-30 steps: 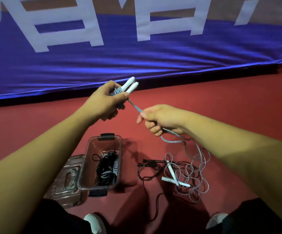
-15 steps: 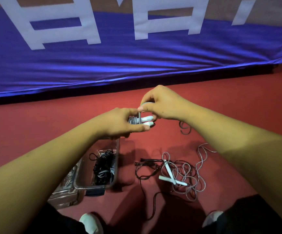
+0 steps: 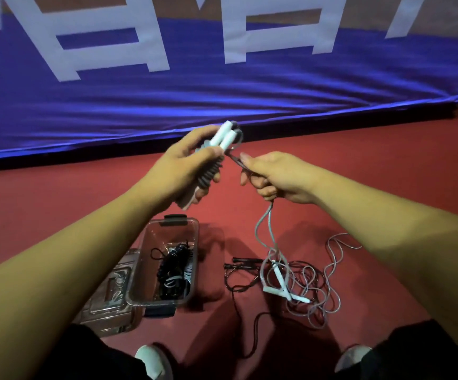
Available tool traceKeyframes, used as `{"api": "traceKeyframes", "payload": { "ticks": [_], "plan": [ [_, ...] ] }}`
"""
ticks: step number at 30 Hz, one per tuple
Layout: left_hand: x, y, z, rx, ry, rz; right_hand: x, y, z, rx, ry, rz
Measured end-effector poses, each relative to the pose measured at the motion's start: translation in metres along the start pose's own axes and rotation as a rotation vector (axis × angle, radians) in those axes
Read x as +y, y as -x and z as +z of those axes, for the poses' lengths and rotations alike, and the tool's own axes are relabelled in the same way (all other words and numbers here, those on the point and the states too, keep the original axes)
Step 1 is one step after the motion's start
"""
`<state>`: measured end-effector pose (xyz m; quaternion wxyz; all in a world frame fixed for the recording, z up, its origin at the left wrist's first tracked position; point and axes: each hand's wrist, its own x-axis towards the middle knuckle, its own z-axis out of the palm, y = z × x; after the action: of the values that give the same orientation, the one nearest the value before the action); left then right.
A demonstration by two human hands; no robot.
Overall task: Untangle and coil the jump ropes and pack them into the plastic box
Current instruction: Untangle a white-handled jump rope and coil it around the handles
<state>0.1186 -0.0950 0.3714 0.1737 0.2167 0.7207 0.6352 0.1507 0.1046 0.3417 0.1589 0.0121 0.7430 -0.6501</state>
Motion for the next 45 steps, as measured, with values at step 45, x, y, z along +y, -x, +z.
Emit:
{"api": "traceKeyframes", "payload": {
  "ticks": [45],
  "plan": [
    [-0.005, 0.004, 0.006, -0.052, -0.303, -0.036, 0.013, 0.001, 0.002, -0.178, 0.163, 0.154]
  ]
}}
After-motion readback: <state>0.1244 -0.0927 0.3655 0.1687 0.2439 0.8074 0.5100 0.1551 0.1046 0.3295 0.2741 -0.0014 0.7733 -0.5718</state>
